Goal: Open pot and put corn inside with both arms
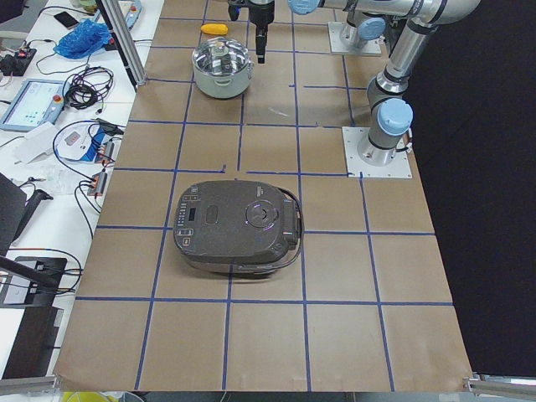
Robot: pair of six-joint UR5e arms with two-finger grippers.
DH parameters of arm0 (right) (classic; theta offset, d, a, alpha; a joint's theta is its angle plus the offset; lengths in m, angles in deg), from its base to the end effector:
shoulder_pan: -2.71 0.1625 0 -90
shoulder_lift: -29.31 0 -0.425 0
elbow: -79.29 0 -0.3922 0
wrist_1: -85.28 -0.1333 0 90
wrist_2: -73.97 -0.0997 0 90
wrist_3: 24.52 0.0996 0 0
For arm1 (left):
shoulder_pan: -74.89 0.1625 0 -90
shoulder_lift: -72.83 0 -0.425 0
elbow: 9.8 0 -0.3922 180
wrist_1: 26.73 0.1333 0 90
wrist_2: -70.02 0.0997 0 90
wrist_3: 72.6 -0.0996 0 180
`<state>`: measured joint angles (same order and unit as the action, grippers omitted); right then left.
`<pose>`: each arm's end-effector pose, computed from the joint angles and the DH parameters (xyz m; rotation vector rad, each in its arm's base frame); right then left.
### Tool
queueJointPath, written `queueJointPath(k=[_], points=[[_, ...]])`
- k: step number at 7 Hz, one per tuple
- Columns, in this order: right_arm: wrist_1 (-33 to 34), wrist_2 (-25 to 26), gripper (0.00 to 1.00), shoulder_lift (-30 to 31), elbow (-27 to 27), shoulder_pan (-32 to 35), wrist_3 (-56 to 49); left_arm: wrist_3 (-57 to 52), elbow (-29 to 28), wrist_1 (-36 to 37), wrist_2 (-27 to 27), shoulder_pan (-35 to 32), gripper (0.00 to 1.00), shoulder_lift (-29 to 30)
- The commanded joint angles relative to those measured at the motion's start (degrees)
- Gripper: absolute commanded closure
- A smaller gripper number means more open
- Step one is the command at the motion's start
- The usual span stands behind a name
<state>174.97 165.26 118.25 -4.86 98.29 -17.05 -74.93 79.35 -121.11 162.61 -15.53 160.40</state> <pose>0.1796 -0.4907 0.5287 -0.0529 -3.1252 0.1255 -0.1323 -0.4704 0.5082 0.0750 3.0957 0.0309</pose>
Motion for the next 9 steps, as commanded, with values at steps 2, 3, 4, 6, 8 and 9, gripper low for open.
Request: queueJointPath(k=[2, 3, 4, 6, 8, 9], points=[[-3.44, 0.12, 0.00, -8.92, 12.28, -2.14, -3.69, 1.27, -1.60, 5.04, -0.65, 0.06, 0.00, 2.76], [-3.64, 0.21, 0.00, -12.18, 15.73, -4.59, -5.25, 4.67, -4.22, 6.48, -0.74, -2.55, 0.00, 7.14], [-3.82, 0.12, 0.00, -14.04, 15.50, -8.87, -13.19, 9.75, -9.12, 6.67, -0.74, -6.84, 0.00, 11.88], [14.50, 0.03, 0.03, -23.33, 6.67, -14.35, -17.57, 22.83, -17.58, 11.64, -0.74, -16.25, 0.00, 24.61], [23.03, 0.21, 0.03, -33.69, 7.67, -14.80, -17.66, 29.83, -20.24, 18.78, -2.05, -20.67, 0.00, 32.82], [26.29, 0.12, 0.07, -36.18, 6.81, -15.24, -17.57, 31.24, -20.16, 20.10, -4.32, -20.68, 0.00, 33.71]])
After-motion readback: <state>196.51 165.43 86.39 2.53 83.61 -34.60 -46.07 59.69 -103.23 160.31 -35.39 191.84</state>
